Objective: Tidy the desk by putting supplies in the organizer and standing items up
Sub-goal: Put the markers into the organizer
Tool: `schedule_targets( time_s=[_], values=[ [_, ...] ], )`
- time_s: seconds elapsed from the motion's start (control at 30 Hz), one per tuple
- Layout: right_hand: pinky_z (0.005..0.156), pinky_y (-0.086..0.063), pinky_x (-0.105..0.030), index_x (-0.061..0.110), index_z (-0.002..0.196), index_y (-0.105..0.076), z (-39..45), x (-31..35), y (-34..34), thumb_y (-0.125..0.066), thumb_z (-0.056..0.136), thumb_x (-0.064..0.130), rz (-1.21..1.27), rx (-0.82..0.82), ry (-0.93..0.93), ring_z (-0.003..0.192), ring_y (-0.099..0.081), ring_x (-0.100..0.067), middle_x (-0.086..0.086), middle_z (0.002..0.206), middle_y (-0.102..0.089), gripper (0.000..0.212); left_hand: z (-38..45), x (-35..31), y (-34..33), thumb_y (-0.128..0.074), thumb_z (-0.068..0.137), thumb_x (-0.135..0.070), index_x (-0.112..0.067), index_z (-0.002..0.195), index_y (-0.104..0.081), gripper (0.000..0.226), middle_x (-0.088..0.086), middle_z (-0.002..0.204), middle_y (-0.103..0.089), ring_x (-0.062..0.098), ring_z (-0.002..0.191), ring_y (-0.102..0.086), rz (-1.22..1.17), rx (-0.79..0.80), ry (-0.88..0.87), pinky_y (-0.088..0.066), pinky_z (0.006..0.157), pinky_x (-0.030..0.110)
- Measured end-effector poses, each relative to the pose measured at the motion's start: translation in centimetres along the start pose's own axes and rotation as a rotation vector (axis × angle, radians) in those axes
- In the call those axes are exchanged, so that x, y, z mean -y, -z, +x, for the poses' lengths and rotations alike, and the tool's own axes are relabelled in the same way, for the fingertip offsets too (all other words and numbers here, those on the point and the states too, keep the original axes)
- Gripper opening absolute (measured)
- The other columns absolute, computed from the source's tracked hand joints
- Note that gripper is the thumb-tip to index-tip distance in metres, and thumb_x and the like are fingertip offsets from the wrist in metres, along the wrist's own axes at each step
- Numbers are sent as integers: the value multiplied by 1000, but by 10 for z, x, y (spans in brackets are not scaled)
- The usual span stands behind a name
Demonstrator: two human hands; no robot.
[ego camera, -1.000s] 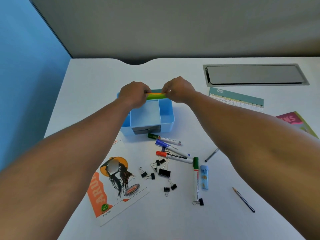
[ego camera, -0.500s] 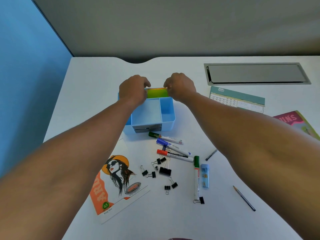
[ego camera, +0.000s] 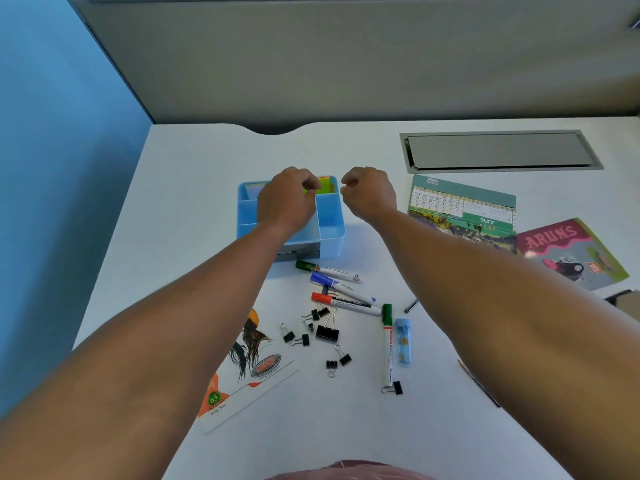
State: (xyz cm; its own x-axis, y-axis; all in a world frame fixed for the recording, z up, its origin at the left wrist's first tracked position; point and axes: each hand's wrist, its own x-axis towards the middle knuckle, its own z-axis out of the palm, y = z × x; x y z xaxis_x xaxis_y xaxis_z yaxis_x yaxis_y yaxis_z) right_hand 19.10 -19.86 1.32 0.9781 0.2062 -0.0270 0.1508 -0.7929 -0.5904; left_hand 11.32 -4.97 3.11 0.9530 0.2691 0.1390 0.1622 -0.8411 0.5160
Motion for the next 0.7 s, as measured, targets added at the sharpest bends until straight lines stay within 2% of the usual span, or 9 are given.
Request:
schedule_targets(
  time_s=[0.13, 0.2, 0.27, 0.37, 0.47, 0.53, 0.63, 0.7],
  values=[
    [76, -56, -34, 20, 101, -73, -16, -9, 5, -62, 86, 20, 20, 21, 4, 90, -64, -19, 1, 103, -70, 19, -23, -12, -3, -63, 91, -30, -32, 100, -69, 11, -16, 102, -69, -1, 68, -52, -100, 119, -173, -39, 70, 21],
    [75, -56, -35, 21, 97, -73, -24, -13, 8, -62, 83, 22, 24, 27, -5, 89, -65, -19, 2, 100, -70, 18, -37, -17, -6, -63, 90, -31, -34, 99, -67, 10, -18, 99, -68, -6, 63, -51, -124, 189, -221, -38, 65, 18],
    [73, -54, -31, 21, 97, -73, -33, -17, 11, -60, 83, 22, 9, 28, -14, 90, -65, -19, 1, 101, -71, 19, -49, -19, -9, -64, 90, -31, -36, 98, -67, 10, -19, 96, -68, -3, 62, -53, -136, 219, -226, -39, 63, 16],
    [74, -55, -31, 21, 95, -73, -48, -27, 13, -58, 83, 19, -7, 34, -42, 90, -65, -19, 1, 101, -71, 19, -68, -17, -13, -65, 91, -29, -36, 94, -69, 8, -19, 95, -68, 4, 64, -58, -127, 310, -214, -41, 66, 17],
    [78, -58, -35, 21, 93, -73, -65, -38, 12, -59, 82, 18, -18, 68, -95, 89, -65, -20, 1, 100, -71, 18, -87, -14, -18, -66, 92, -27, -34, 92, -69, 8, -19, 92, -66, 0, 69, -57, -126, 406, -156, -36, 63, 12],
    [78, -57, -34, 22, 94, -73, -77, -45, 10, -59, 81, 19, -53, 99, -114, 91, -66, -20, 1, 101, -72, 19, -99, -10, -23, -65, 92, -26, -35, 91, -68, 10, -20, 88, -64, -3, 71, -56, -109, 452, -123, -37, 62, 15],
    [73, -53, -29, 21, 96, -72, -93, -55, 7, -57, 81, 19, -109, 167, -138, 93, -65, -21, 0, 103, -70, 21, -117, -1, -33, -64, 91, -27, -37, 94, -66, 11, -17, 98, -64, 3, 81, -58, -88, 482, -55, -45, 73, 24],
    [75, -55, -31, 18, 96, -72, -102, -62, 4, -57, 80, 18, -157, 231, -161, 92, -65, -22, -1, 102, -70, 22, -127, 5, -41, -65, 91, -27, -34, 102, -66, 13, -12, 108, -60, 10, 94, -59, -58, 479, -12, -44, 79, 25]
  ],
)
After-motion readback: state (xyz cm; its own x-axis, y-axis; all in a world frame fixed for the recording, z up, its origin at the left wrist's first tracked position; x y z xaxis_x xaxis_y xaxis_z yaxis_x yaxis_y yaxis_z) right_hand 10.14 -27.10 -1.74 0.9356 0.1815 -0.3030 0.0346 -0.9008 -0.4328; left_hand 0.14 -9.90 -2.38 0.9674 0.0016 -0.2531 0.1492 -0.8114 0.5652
